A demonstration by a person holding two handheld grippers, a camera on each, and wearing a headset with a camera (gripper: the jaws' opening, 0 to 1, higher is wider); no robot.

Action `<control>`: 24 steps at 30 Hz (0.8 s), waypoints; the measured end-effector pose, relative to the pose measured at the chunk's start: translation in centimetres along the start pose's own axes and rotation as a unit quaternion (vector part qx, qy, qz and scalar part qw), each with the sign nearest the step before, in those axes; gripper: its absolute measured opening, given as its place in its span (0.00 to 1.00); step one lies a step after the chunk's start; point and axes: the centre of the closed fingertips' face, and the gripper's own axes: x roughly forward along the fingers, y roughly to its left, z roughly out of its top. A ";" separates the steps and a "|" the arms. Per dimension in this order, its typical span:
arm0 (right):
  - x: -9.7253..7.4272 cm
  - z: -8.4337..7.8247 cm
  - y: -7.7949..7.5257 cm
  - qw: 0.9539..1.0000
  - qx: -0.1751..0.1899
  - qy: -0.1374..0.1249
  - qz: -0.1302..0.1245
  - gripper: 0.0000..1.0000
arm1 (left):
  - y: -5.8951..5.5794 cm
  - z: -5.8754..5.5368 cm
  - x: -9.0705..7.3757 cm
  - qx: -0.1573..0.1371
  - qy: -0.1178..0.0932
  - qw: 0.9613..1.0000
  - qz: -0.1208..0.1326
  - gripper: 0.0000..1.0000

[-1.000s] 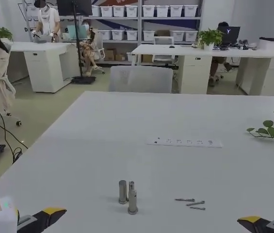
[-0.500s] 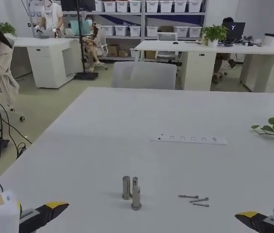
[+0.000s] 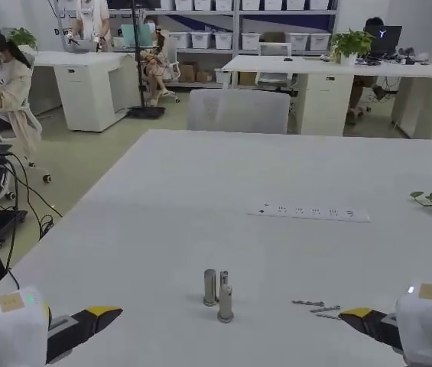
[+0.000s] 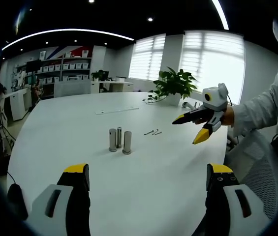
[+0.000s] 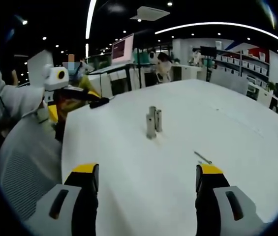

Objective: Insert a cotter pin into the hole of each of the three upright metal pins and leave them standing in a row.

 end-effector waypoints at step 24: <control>8.6 4.5 1.0 0.999 -0.005 -0.027 0.029 0.55 | -0.1 0.0 -0.1 -0.007 -0.003 1.000 0.000 0.99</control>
